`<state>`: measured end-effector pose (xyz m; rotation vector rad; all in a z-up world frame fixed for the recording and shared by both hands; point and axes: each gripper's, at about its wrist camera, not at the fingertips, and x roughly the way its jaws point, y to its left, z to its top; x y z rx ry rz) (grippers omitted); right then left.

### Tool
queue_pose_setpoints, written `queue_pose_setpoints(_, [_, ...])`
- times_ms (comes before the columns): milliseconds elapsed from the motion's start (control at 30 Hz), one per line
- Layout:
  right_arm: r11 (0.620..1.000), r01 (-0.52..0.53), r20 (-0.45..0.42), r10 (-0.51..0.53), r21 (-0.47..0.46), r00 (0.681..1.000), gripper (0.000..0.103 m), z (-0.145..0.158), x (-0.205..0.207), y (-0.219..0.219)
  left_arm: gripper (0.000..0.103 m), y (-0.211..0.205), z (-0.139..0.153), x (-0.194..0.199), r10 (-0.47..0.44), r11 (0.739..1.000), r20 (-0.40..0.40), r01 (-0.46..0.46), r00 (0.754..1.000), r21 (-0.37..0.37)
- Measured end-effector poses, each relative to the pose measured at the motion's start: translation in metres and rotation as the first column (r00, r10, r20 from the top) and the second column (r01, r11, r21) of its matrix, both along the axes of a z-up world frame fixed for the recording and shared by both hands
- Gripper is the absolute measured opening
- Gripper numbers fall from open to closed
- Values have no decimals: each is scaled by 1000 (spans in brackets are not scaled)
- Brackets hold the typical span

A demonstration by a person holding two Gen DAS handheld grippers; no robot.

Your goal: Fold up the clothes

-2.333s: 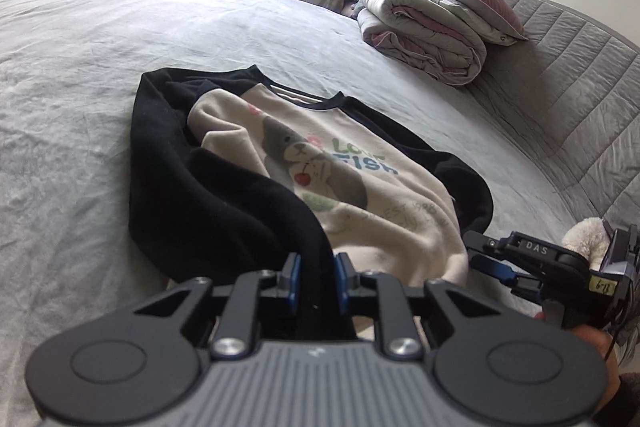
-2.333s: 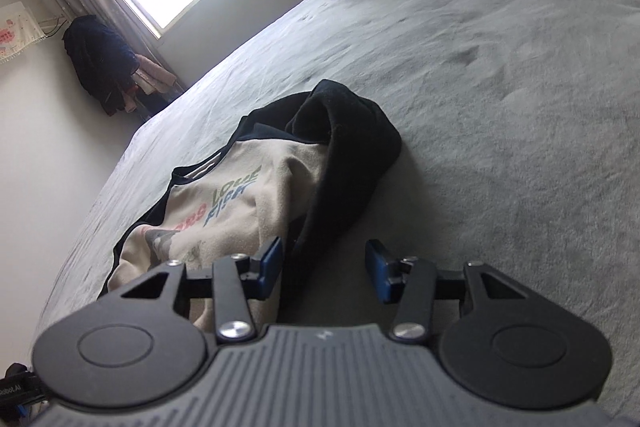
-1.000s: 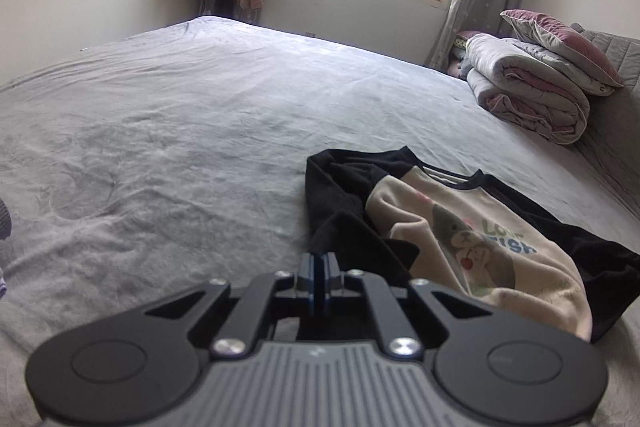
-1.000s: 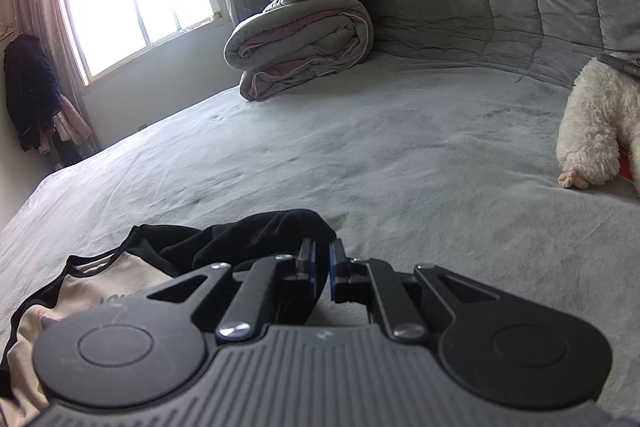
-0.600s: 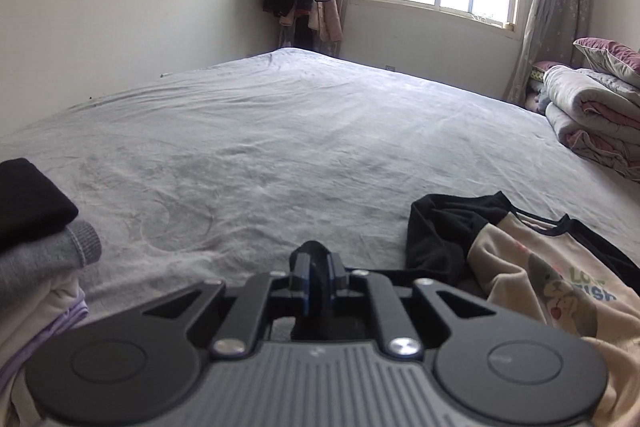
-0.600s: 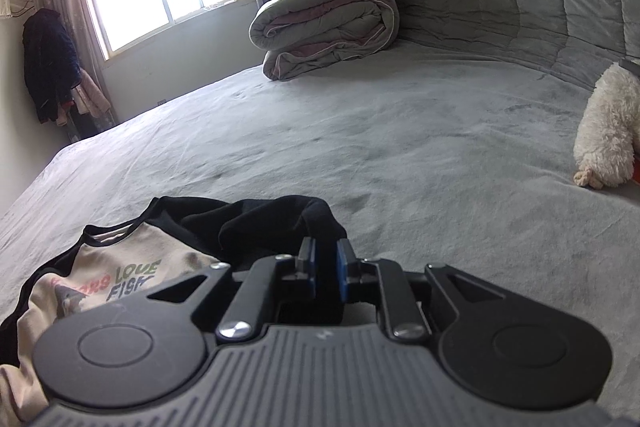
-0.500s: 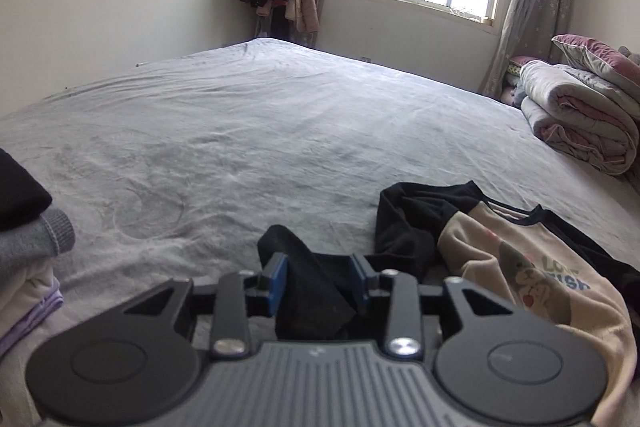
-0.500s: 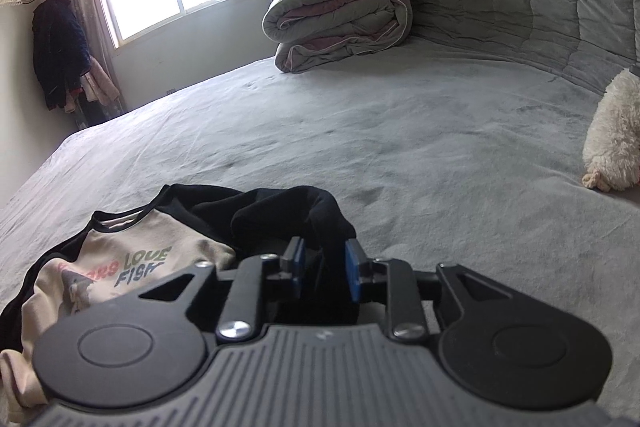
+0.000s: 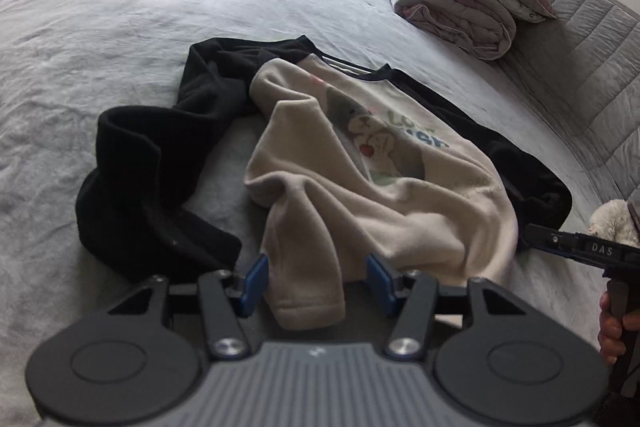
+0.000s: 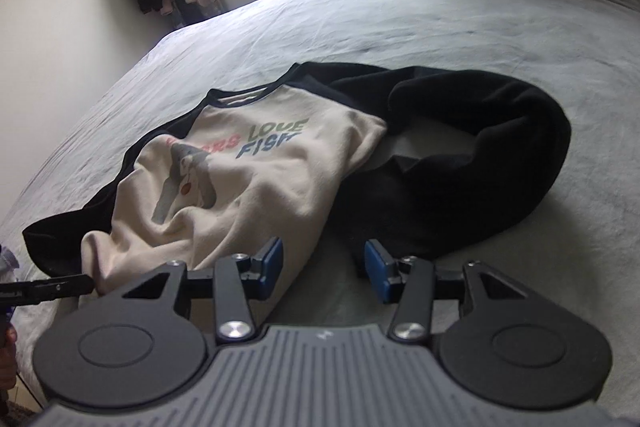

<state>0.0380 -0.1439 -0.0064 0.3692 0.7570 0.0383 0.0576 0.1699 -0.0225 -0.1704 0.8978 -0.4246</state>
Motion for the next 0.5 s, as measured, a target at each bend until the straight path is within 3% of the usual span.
queue_pose_setpoints(100, [994, -69, -46, 73, 88, 996, 50, -8, 2, 11, 50, -8, -2, 1, -13, 999, 8, 13, 1000, 39])
queue_pose_setpoints(233, [976, -95, -84, 113, 197, 990, 49, -23, 8, 21, 23, -8, -1, 1, 3, 998, 19, -4, 1000, 60])
queue_pose_setpoints(300, [975, -87, -76, 105, 203, 992, 33, -26, 9, 22, 11, -5, 3, 0, 9, 999, 30, -10, 999, 38])
queue_pose_setpoints(333, [974, -80, -68, 96, 210, 993, 17, -23, 9, 21, 9, -2, 7, 0, 13, 1000, 39, -13, 999, 13])
queue_pose_setpoints(500, [972, -54, -13, 58, 231, 998, 9, -1, 14, 16, 7, 17, 28, -1, 66, 992, 94, -55, 993, -113])
